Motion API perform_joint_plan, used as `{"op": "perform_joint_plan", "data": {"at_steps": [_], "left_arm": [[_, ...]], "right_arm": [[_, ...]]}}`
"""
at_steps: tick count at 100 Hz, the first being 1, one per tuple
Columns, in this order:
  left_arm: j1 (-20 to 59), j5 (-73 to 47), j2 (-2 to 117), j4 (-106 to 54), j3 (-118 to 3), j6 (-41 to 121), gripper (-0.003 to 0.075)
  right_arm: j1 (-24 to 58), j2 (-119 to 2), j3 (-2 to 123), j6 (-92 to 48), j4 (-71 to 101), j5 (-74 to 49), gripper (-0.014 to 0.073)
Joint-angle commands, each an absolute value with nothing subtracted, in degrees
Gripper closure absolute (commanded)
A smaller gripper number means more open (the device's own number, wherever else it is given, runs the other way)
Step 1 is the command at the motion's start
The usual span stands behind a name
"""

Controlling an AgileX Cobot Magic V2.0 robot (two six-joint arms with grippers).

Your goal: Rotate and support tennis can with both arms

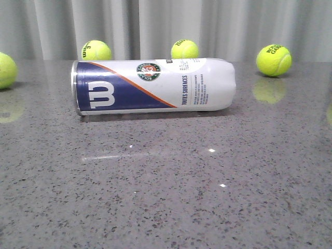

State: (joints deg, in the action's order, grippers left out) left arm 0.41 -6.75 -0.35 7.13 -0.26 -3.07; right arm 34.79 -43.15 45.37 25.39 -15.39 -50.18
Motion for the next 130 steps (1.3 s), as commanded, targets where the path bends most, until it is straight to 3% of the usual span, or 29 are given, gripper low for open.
{"op": "perform_joint_plan", "data": {"at_steps": [1, 49, 75, 108, 119, 130], "left_arm": [[0.2, -1.9, -2.5, 7.2, 2.5, -3.4, 0.0741], [0.2, -1.6, -2.5, 6.4, -1.6, -3.4, 0.0741], [0.2, -17.1, 2.3, 6.4, -16.0, -3.4, 0.0741], [0.2, -33.2, 21.2, 6.1, -32.1, -3.4, 0.0732], [0.2, -33.3, 26.8, 5.9, -35.0, -3.4, 0.0607], [0.2, -33.3, 32.0, 5.8, -36.9, -3.4, 0.0336]], "right_arm": [[34.4, -38.1, 42.9, 27.1, -17.5, -44.4, 0.0650], [34.4, -18.6, 28.9, 27.2, -18.0, -38.2, 0.0650], [34.4, -18.5, 28.7, 27.2, -18.0, -38.4, 0.0650], [34.4, -18.5, 28.7, 27.2, -18.0, -38.4, 0.0650], [34.4, -18.5, 28.7, 27.2, -18.0, -38.4, 0.0650], [34.4, -18.5, 28.7, 27.2, -18.0, -38.4, 0.0650]]}}
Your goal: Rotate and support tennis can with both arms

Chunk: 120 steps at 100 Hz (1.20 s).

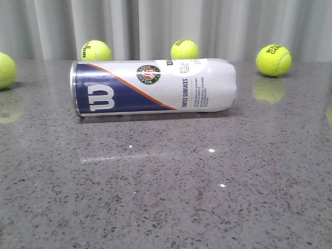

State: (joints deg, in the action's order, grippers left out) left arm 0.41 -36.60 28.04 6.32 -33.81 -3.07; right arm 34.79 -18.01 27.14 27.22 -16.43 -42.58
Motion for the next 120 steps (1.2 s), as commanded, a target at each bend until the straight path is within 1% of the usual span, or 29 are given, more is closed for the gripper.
{"op": "perform_joint_plan", "data": {"at_steps": [1, 3, 5, 7, 13, 30, 44, 64, 88, 96, 120], "left_arm": [[0.2, -33.2, 32.6, 5.8, -37.0, -3.4, 0.0303], [0.2, -33.0, 33.2, 5.8, -37.1, -3.4, 0.0272], [0.2, -33.0, 34.3, 5.6, -37.4, -3.4, 0.0219], [0.2, -33.0, 35.1, 5.4, -37.7, -3.4, 0.0190], [0.2, -32.9, 37.2, 4.5, -38.4, -3.4, 0.0154], [0.5, -32.6, 44.0, -7.8, -41.5, -2.3, 0.0156], [3.0, -35.5, 50.5, -22.2, -45.8, 6.2, 0.0156], [7.1, -42.9, 61.6, -42.3, -52.8, 18.7, 0.0156], [10.5, -46.7, 73.6, -49.6, -59.2, 23.8, 0.0156], [11.4, -47.3, 76.6, -53.9, -60.1, 26.6, 0.0157], [13.4, -49.1, 83.8, -58.3, -61.7, 28.5, 0.0157]], "right_arm": [[34.4, -18.5, 28.7, 27.2, -18.0, -38.4, 0.0650], [34.4, -18.5, 28.7, 27.2, -18.0, -38.4, 0.0650], [34.4, -18.5, 28.7, 27.2, -18.0, -38.4, 0.0650], [34.4, -18.5, 28.7, 27.2, -18.0, -38.4, 0.0650], [34.4, -18.5, 28.7, 27.2, -18.0, -38.4, 0.0650], [34.4, -18.5, 28.7, 27.2, -18.0, -38.4, 0.0650], [34.4, -18.5, 28.7, 27.2, -18.0, -38.4, 0.0650], [34.4, -18.5, 28.7, 27.2, -18.0, -38.4, 0.0650], [34.4, -18.5, 28.7, 27.2, -18.0, -38.4, 0.0650], [34.4, -18.5, 28.7, 27.2, -18.0, -38.4, 0.0650], [34.4, -18.5, 28.7, 27.2, -18.0, -38.4, 0.0650]]}}
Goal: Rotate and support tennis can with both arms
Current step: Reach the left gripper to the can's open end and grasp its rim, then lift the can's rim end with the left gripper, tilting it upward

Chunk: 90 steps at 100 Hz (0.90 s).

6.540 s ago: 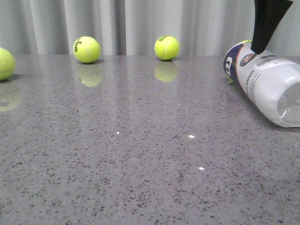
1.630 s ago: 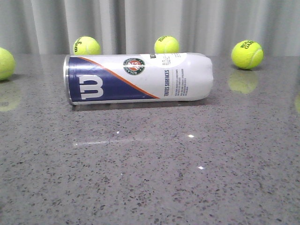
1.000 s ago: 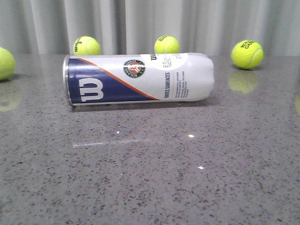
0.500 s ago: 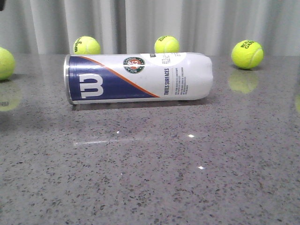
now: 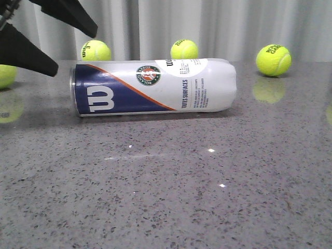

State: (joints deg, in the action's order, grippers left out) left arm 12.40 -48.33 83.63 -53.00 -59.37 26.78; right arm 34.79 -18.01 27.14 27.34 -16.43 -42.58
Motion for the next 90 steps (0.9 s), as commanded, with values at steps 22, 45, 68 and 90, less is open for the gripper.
{"op": "perform_joint_plan", "data": {"at_steps": [22, 45, 68, 90], "left_arm": [[14.0, -50.7, 86.6, -67.5, -61.7, 34.0, 0.0206], [14.0, -51.0, 88.8, -68.5, -61.7, 34.0, 0.0480], [14.0, -51.7, 88.8, -69.1, -62.1, 34.0, 0.0724], [13.8, -59.0, 88.1, -71.3, -65.8, 34.0, 0.0741]], "right_arm": [[34.4, -18.5, 28.7, 27.2, -18.0, -38.4, 0.0650], [34.4, -18.5, 28.7, 27.2, -18.0, -38.4, 0.0650], [34.4, -18.5, 28.7, 27.2, -18.0, -38.4, 0.0650], [34.4, -18.5, 28.7, 27.2, -18.0, -38.4, 0.0650]]}}
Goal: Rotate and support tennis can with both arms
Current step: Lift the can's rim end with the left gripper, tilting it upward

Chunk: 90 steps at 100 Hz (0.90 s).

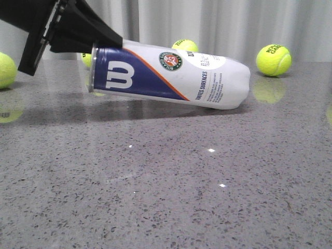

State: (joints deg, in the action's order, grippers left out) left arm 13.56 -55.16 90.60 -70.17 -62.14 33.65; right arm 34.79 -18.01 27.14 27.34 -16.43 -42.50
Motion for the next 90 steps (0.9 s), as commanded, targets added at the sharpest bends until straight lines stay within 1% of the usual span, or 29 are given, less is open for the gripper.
{"op": "perform_joint_plan", "data": {"at_steps": [1, 11, 18, 37, 48, 55, 66, 78, 90], "left_arm": [[13.8, -59.6, 87.9, -71.3, -66.6, 34.0, 0.0741], [13.7, -62.8, 86.6, -70.9, -73.1, 33.8, 0.0741], [13.7, -65.3, 86.0, -67.7, -79.6, 30.7, 0.0741], [15.1, -71.7, 85.9, -43.9, -101.5, 17.0, 0.0741], [17.0, -73.1, 85.9, -34.0, -109.4, 11.5, 0.0741], [18.5, -73.1, 85.9, -30.0, -112.0, 9.5, 0.0741], [21.3, -73.1, 85.8, -25.3, -112.4, 7.9, 0.0741], [24.8, -73.1, 85.8, -17.6, -111.1, 6.2, 0.0741], [27.0, -73.1, 85.8, -16.2, -108.9, 5.3, 0.0741]], "right_arm": [[34.4, -18.5, 28.7, 27.2, -18.0, -38.4, 0.0650], [34.4, -18.5, 28.7, 27.2, -18.0, -38.4, 0.0650], [34.4, -18.5, 28.7, 27.2, -18.0, -38.4, 0.0650], [34.4, -18.5, 28.7, 27.2, -18.0, -38.3, 0.0650], [34.4, -18.5, 28.7, 27.2, -18.0, -38.3, 0.0650], [34.4, -18.5, 28.7, 27.2, -18.0, -38.3, 0.0650], [34.4, -18.5, 28.7, 27.2, -18.0, -38.3, 0.0650], [34.4, -18.5, 28.7, 27.2, -18.0, -38.3, 0.0650], [34.4, -18.5, 28.7, 27.2, -18.0, -38.3, 0.0650]]}}
